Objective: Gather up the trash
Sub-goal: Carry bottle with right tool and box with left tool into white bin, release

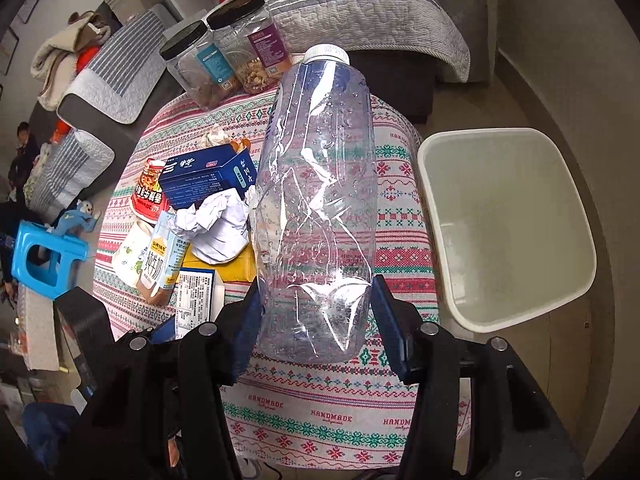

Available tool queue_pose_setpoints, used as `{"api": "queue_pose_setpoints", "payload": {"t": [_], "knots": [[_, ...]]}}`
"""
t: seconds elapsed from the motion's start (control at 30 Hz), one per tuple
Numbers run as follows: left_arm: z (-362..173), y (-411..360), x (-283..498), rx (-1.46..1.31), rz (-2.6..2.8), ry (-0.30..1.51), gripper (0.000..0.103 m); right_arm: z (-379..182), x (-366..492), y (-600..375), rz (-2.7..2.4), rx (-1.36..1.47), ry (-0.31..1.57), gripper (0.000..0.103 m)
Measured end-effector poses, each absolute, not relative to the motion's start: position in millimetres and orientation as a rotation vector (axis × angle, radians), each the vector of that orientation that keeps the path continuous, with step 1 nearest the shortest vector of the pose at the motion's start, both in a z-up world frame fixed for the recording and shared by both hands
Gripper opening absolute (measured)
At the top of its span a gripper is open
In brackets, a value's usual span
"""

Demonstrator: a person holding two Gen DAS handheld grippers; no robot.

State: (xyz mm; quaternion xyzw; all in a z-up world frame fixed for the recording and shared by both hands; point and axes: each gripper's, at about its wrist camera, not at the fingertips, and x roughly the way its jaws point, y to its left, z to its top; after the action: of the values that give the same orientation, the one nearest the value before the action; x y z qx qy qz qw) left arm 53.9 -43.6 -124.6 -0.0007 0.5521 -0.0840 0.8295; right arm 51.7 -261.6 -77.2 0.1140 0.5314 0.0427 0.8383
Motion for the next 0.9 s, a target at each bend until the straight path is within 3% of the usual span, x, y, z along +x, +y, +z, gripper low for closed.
{"api": "queue_pose_setpoints", "payload": {"t": [0.23, 0.4, 0.67, 0.9], "knots": [[-64, -53, 45, -0.237, -0.310, 1.017, 0.055, -62, 30, -300, 0.065, 0.256, 1.080, 0.050], [-40, -110, 40, -0.329, -0.414, 0.951, 0.055, -70, 28, -348, -0.054, 0.229, 1.047, 0.050], [-55, -197, 56, -0.417, -0.517, 0.981, 0.055, -114, 29, -412, -0.179, 0.288, 1.096, 0.051], [-103, -239, 90, -0.506, -0.549, 1.041, 0.055, -145, 39, -440, -0.151, 0.376, 1.115, 0.051]]}}
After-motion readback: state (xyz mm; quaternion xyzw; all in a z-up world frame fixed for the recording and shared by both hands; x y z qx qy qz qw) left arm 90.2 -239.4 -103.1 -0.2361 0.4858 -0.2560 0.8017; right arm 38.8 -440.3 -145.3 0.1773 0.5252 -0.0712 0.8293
